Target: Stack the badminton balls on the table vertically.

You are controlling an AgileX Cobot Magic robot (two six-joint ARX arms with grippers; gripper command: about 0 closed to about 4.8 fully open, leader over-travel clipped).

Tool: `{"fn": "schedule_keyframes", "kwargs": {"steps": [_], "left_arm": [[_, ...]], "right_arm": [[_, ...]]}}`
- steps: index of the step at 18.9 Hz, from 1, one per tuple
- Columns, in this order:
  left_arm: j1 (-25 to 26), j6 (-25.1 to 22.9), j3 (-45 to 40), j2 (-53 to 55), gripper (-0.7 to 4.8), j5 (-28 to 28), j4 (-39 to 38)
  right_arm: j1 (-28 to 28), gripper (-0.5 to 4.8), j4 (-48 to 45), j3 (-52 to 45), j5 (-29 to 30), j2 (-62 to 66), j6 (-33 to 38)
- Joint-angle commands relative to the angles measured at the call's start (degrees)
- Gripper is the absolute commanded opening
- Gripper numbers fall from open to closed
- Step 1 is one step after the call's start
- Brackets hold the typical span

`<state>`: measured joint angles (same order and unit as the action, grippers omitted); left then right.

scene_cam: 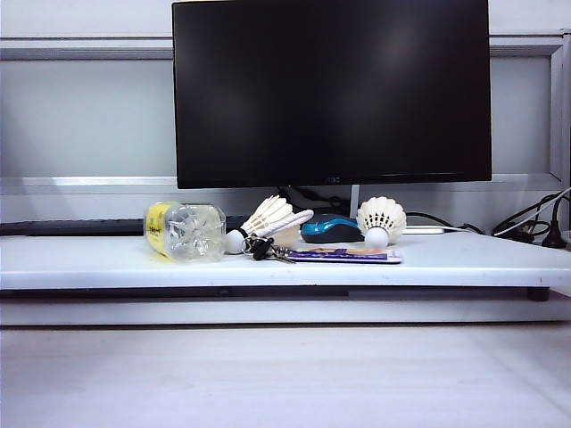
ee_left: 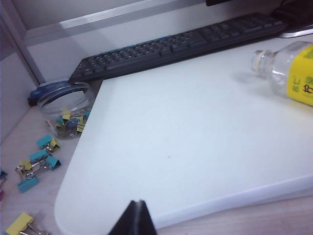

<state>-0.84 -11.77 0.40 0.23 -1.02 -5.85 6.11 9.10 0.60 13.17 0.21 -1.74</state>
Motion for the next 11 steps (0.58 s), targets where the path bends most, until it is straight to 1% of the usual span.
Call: {"fn": "schedule_keyframes", "kwargs": {"steps": [1, 8, 9, 10, 11], "left_arm": [[0.1, 0.2, -0.2, -0.2, -0.05, 0.2, 0.3], [0.1, 0.2, -0.2, -0.2, -0.05, 0.2, 0.3], [0.1, 0.2, -0.2, -0.2, -0.05, 0.2, 0.3], [0.1, 1.3, -0.1, -0.2, -0.05, 0.5, 0.4], [0.1, 3.8, -0.2, -0.2, -0.05, 1.5, 0.3]], "right_arm": [[0.0, 0.84, 0.1, 0.0, 0.1, -0.1, 1.5], [0.0, 0.84, 0.1, 0.0, 1.2, -0.1, 2.2], [0.0, 0.84, 0.0, 0.0, 2.3, -0.1, 4.0], [0.0, 0.84, -0.2, 0.0, 3.7, -0.1, 9.4], [0.0, 0.84, -0.6, 0.0, 5.2, -0.1, 17.0]]}}
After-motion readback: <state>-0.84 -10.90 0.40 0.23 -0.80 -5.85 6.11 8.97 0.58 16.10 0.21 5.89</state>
